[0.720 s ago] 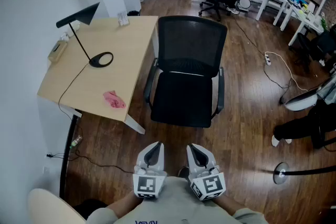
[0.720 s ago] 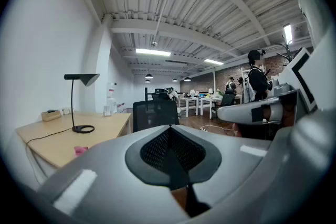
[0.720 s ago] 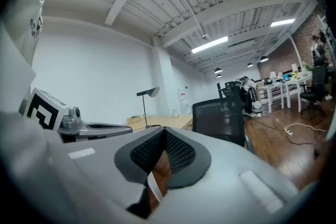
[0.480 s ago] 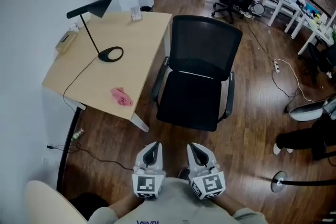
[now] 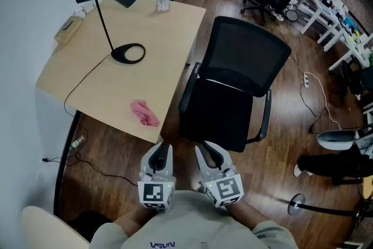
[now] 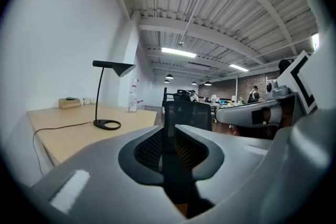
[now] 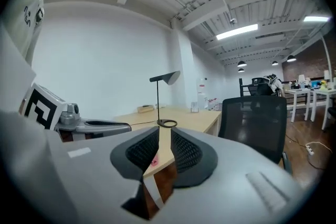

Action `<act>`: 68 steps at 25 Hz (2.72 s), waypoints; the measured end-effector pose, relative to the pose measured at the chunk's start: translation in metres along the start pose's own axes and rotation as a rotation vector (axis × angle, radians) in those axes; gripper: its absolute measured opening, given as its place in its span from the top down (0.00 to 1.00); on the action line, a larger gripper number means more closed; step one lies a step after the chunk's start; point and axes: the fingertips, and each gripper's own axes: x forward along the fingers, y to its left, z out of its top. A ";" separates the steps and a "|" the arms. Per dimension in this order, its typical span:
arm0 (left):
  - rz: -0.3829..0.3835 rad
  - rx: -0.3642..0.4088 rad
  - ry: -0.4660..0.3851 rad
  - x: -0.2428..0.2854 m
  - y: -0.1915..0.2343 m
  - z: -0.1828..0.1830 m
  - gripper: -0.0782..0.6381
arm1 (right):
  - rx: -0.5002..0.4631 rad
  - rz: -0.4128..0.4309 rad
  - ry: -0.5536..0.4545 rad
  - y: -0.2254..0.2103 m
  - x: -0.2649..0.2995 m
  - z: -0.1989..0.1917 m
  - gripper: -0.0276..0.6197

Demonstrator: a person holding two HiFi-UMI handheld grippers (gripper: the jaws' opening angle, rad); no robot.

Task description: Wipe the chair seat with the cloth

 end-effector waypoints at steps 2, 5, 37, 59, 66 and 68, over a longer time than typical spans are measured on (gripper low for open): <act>0.043 0.015 0.004 0.011 0.036 0.004 0.82 | -0.014 0.023 0.017 0.013 0.036 0.003 0.85; 0.106 0.033 0.021 0.021 0.085 0.006 0.86 | -0.042 0.064 0.057 0.033 0.081 0.004 0.84; 0.395 -0.035 0.231 0.029 0.241 -0.078 0.88 | -0.187 0.272 0.632 0.086 0.314 -0.186 0.67; 0.239 -0.031 0.243 0.061 0.222 -0.091 0.88 | -0.070 0.161 0.560 0.068 0.278 -0.144 0.84; 0.065 0.002 0.176 0.098 0.157 -0.067 0.88 | -0.012 -0.039 0.412 -0.010 0.234 -0.099 0.84; 0.021 0.018 0.168 0.107 0.135 -0.060 0.88 | 0.013 -0.084 0.385 -0.034 0.221 -0.091 0.84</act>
